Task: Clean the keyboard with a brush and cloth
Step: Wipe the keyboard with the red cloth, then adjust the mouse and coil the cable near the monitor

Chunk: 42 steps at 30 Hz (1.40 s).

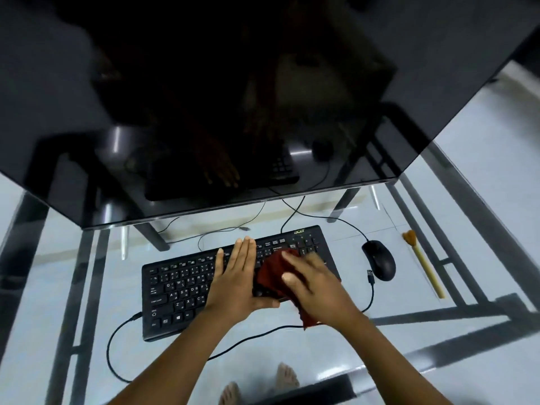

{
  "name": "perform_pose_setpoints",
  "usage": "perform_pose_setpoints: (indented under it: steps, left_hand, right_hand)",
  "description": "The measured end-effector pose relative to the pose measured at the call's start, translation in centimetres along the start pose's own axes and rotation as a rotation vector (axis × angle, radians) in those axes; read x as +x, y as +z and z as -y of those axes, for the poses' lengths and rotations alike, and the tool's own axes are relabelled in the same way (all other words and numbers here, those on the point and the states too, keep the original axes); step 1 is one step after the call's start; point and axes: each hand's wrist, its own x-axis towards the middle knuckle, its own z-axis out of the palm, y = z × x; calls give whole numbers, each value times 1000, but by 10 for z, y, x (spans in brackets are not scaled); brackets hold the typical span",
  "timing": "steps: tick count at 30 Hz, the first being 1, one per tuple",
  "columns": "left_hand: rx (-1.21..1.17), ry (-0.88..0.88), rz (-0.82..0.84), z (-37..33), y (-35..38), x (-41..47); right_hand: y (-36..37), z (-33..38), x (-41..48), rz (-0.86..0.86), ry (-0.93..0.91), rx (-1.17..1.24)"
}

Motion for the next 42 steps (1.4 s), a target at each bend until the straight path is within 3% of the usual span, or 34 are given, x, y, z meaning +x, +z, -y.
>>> perform_pose_setpoints:
  steps: [3, 8, 11, 14, 17, 20, 23, 32, 37, 42]
  left_hand:
    - [-3, 34, 26, 3, -3, 0]
    - [-148, 79, 73, 9, -12, 4]
    - [-190, 91, 61, 8, -12, 4]
    - [-269, 127, -15, 0, -11, 4]
    - [-513, 150, -123, -23, -13, 11]
    - [-909, 16, -177, -61, -26, 23]
    - [-1022, -16, -235, -113, -43, 41]
    - [-1020, 34, -146, -272, -37, 100]
    - [-1064, -30, -20, -336, -11, 117]
    - [-939, -63, 32, -371, 20, 143]
  right_hand:
    - [-17, -15, 14, -277, 191, 86]
    - [-8, -15, 27, -39, 207, -190]
    - [0, -11, 31, -80, 159, -179]
    - [-1, -9, 28, -190, 60, -33]
    - [-25, -3, 19, -134, 124, 287]
    - [-56, -14, 12, -166, 178, 503]
    - [-95, -35, 7, -283, 188, 595]
    - [-215, -128, -29, -492, 244, 359]
    - [-254, -181, -53, -493, 370, 223]
    - [-261, -239, -48, -366, 475, 91]
